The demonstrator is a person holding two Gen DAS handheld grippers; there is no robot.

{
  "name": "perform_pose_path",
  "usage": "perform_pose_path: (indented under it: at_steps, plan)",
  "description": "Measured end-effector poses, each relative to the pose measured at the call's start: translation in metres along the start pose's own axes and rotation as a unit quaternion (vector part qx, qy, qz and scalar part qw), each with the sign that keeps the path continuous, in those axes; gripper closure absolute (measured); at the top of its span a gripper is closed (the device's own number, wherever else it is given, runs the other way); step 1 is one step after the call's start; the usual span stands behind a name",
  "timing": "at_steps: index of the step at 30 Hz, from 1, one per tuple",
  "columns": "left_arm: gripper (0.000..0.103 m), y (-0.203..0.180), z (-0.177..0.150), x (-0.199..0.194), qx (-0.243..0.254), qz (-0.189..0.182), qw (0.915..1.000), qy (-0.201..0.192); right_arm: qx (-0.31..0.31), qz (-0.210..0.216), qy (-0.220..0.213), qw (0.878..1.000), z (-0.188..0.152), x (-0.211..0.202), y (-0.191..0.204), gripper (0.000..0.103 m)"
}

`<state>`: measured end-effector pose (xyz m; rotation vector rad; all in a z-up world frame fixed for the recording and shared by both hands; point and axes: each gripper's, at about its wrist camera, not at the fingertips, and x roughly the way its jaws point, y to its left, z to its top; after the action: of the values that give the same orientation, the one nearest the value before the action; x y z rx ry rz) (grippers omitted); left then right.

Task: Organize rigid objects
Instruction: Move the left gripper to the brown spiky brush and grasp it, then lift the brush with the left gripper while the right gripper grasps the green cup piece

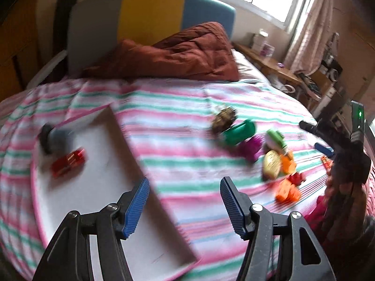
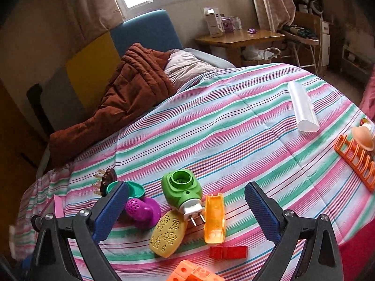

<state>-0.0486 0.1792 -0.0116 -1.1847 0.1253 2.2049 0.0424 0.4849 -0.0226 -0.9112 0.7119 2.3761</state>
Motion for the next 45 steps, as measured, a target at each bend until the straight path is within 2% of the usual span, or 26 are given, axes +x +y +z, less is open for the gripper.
perform_pose_path:
  at_steps: [2, 6, 12, 16, 20, 26, 28, 29, 30, 32, 37, 41, 45]
  plan:
    - [0.038, -0.008, 0.012, 0.014, 0.003, -0.010, 0.9999, 0.004, 0.000, 0.005, 0.004, 1.000, -0.002, 0.000, 0.001, 0.002]
    - [0.029, -0.020, 0.036, 0.043, -0.002, -0.023, 0.9997, 0.012, 0.003, 0.010, 0.012, 1.000, -0.003, 0.002, 0.000, 0.002]
    - [0.025, -0.043, 0.064, 0.081, 0.010, -0.041, 0.9990, 0.015, 0.006, 0.019, 0.022, 1.000, -0.002, 0.005, 0.000, 0.002]
    - [0.021, -0.049, 0.084, 0.106, -0.008, -0.053, 0.9981, 0.030, 0.011, 0.021, 0.027, 0.999, -0.002, 0.007, -0.001, 0.002]
    - [0.017, -0.058, 0.100, 0.125, -0.003, -0.048, 0.9982, 0.036, 0.014, 0.026, 0.035, 0.999, -0.003, 0.009, -0.001, 0.002]
    - [0.017, -0.064, 0.113, 0.163, 0.001, -0.034, 0.9970, 0.070, 0.014, 0.032, 0.040, 0.999, -0.003, 0.012, 0.000, 0.002]
    - [0.020, -0.059, 0.114, 0.177, -0.011, -0.047, 0.9945, 0.093, 0.015, 0.031, 0.041, 0.999, -0.003, 0.012, 0.000, 0.002]
    - [0.025, -0.053, 0.111, 0.186, -0.024, -0.050, 0.9923, 0.111, 0.015, 0.030, 0.041, 0.999, -0.003, 0.012, -0.001, 0.002]
    - [0.042, -0.050, 0.108, 0.190, -0.032, -0.051, 0.9908, 0.121, 0.015, 0.029, 0.040, 0.999, -0.003, 0.012, -0.001, 0.002]
    - [0.043, -0.043, 0.100, 0.185, -0.038, -0.064, 0.9908, 0.113, 0.016, 0.027, 0.039, 0.999, -0.002, 0.012, -0.002, 0.002]
    - [0.044, -0.026, 0.078, 0.156, -0.059, -0.063, 0.9922, 0.090, 0.015, 0.022, 0.036, 0.999, -0.002, 0.013, -0.001, 0.002]
    - [0.044, -0.027, 0.058, 0.119, -0.039, -0.056, 0.9958, 0.061, 0.014, 0.018, 0.036, 0.999, -0.001, 0.013, -0.003, 0.002]
    - [0.044, -0.037, 0.027, 0.089, -0.007, -0.054, 0.9972, 0.051, 0.018, 0.019, 0.039, 0.999, -0.002, 0.014, -0.005, 0.002]
